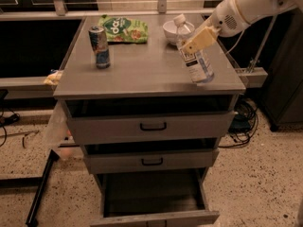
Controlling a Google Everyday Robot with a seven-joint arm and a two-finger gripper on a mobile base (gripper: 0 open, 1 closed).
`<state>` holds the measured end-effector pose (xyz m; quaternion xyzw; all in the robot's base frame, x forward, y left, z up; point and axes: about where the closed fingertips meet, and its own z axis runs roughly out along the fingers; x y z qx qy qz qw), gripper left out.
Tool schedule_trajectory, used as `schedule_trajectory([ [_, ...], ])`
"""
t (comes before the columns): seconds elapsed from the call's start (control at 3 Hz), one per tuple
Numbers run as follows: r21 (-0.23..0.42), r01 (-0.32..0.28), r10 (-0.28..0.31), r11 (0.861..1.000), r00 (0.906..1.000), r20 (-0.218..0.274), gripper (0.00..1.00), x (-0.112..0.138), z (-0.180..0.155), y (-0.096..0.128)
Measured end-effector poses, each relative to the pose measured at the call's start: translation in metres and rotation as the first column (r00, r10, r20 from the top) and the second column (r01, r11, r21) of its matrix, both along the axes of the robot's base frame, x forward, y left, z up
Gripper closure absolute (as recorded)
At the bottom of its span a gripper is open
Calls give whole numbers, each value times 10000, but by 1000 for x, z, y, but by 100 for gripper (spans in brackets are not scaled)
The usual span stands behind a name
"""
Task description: Pick blue plastic bottle from bottom drawer and place on counter
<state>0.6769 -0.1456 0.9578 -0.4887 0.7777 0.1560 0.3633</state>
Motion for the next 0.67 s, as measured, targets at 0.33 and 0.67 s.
schedule_trajectory([
  [0.33, 691, 149, -155, 9975, 9998, 86, 100, 1, 16, 7],
  [0.67, 1308, 227, -338, 9911, 9960, 828, 100, 0, 27, 7],
])
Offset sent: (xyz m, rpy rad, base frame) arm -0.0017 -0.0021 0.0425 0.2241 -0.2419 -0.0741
